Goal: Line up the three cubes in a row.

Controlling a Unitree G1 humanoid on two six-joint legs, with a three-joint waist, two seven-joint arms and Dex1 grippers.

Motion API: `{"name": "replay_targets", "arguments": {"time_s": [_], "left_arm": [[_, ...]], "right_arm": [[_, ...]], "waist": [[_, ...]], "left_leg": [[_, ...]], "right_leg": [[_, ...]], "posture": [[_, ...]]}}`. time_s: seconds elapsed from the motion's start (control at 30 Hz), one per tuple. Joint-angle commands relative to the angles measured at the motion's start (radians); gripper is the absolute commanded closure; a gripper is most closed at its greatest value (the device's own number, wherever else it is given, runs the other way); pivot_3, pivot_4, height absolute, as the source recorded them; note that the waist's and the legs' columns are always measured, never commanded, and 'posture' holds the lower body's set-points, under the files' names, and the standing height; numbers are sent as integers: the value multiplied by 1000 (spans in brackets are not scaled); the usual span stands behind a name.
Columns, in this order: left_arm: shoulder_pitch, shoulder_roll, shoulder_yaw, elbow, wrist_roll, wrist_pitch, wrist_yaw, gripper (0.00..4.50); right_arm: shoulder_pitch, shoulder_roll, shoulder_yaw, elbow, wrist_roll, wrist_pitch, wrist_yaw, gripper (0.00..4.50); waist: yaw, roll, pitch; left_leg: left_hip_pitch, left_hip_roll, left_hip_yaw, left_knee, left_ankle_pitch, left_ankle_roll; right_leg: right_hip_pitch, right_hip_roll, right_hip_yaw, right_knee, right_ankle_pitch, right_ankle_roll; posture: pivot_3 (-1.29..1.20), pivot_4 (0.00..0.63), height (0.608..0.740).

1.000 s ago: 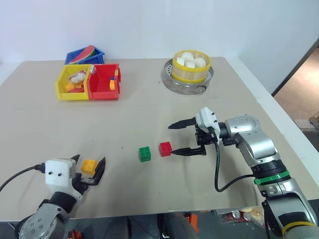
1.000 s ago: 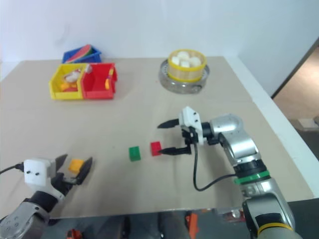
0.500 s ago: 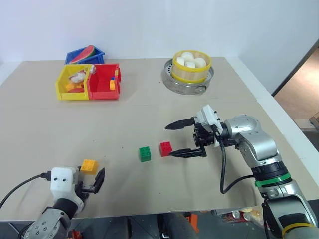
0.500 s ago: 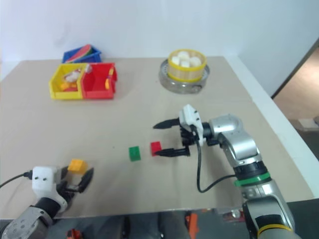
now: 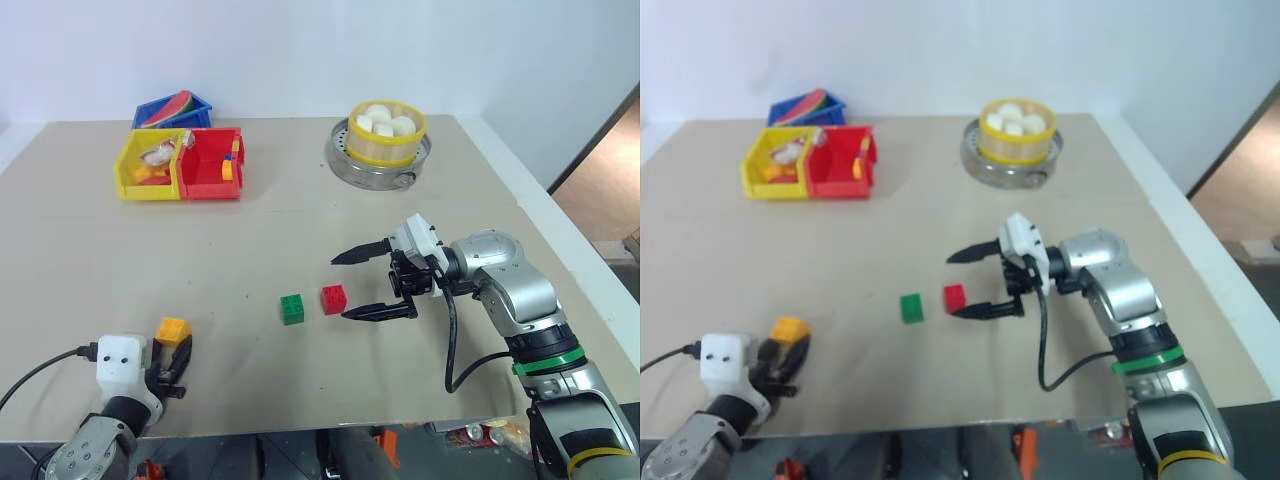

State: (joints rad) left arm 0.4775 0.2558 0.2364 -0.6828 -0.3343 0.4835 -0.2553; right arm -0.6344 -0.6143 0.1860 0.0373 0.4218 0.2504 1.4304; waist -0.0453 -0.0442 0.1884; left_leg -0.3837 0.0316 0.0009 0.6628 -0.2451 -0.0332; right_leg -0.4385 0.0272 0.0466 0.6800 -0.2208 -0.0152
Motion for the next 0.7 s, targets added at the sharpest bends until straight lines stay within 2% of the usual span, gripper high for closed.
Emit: {"name": "replay_targets", "arguments": {"time_s": [0.03,0.27,0.43,0.53,0.7], "left_arm": [[-10,24,-36,1,18,-11,-20,3189],[-25,89,-50,12,45,-41,-73,3189],[-105,238,-38,51,-11,-84,-268,3189],[-172,380,-40,97,-46,-127,-466,3189],[-309,542,-40,255,-100,-192,-719,3189]], "right_arm": [[-10,-1,-12,-28,-6,-18,-3,0],[-3,-4,-14,-33,-17,-24,-15,0],[-4,-5,-16,-30,-22,-29,-19,0],[-13,-3,-13,-18,-29,-42,-16,0],[-37,6,-10,17,-43,-64,-12,0]], "waist": [[1,0,0],[1,0,0],[0,1,0],[0,1,0],[-2,1,1]], "left_leg": [[0,-1,0,0,0,0],[0,-1,0,0,0,0],[-2,0,-1,0,0,0],[-2,1,0,-1,0,0],[-1,2,1,-4,0,0]], "right_leg": [[0,-1,0,0,0,0],[0,-1,0,0,0,0],[-1,0,-1,-1,0,0],[-2,1,-1,-1,0,0],[-3,1,-1,0,1,1]], "posture": [[0,150,740],[0,150,740],[0,150,740],[0,150,740],[0,150,740]]}}
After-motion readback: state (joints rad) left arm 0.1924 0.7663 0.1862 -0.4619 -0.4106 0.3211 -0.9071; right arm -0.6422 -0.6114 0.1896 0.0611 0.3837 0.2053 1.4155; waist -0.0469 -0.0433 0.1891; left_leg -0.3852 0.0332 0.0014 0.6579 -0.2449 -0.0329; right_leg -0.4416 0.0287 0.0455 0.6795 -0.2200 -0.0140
